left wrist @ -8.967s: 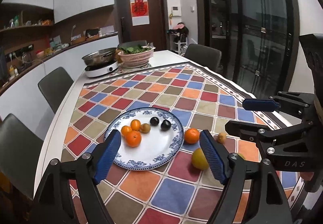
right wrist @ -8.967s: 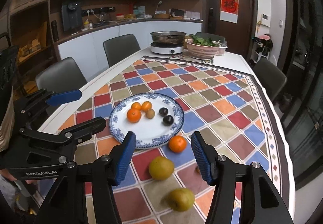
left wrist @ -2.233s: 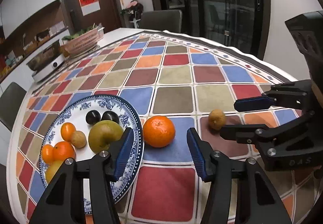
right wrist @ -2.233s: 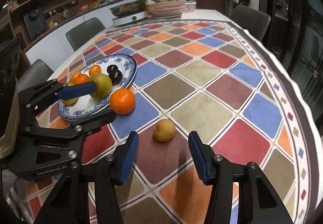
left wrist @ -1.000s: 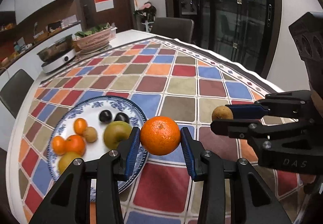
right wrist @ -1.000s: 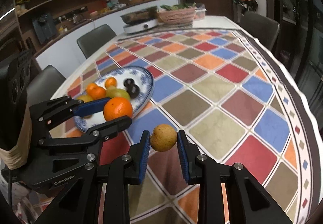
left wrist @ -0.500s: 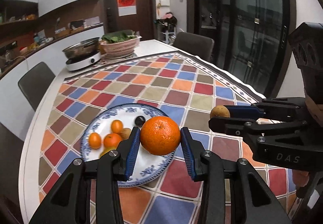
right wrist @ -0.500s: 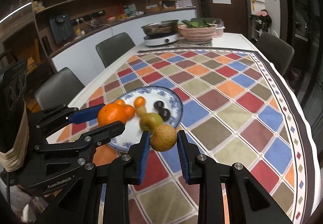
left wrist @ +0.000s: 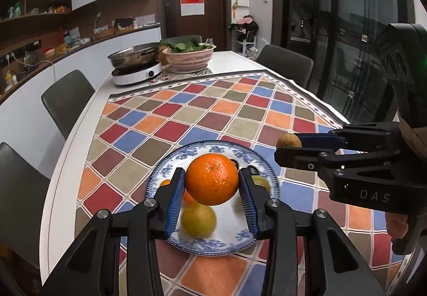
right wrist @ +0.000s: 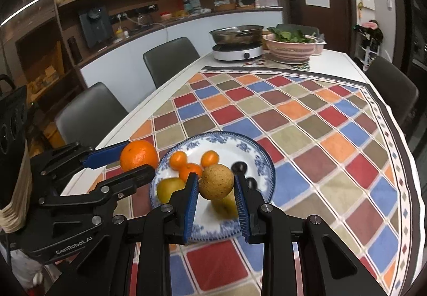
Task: Organize fruits
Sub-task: 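Carry the kiwi and orange over the plate with both tools, then open both tools to release the kiwi and orange onto the plate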
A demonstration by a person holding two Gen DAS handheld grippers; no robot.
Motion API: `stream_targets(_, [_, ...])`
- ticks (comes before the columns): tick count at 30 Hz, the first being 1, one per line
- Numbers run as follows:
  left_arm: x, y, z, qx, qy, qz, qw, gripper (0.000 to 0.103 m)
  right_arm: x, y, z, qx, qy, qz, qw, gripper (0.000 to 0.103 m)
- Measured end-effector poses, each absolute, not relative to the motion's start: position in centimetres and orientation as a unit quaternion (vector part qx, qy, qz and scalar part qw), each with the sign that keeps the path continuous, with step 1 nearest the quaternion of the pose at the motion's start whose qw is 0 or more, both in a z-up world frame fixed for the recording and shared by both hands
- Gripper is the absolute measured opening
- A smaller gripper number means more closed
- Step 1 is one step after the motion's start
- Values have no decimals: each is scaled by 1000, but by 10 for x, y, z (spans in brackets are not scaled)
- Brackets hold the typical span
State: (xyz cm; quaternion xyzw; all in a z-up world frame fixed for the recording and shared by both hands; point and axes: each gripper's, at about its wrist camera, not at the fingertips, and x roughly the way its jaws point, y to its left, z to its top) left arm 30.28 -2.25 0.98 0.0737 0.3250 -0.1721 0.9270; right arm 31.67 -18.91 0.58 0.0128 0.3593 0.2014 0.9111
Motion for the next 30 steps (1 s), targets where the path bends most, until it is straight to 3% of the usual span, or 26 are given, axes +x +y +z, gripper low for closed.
stream_targets(30, [425,0,-67,69,439,-151,883,40,446,-150,-72,-4,467,192,863,28])
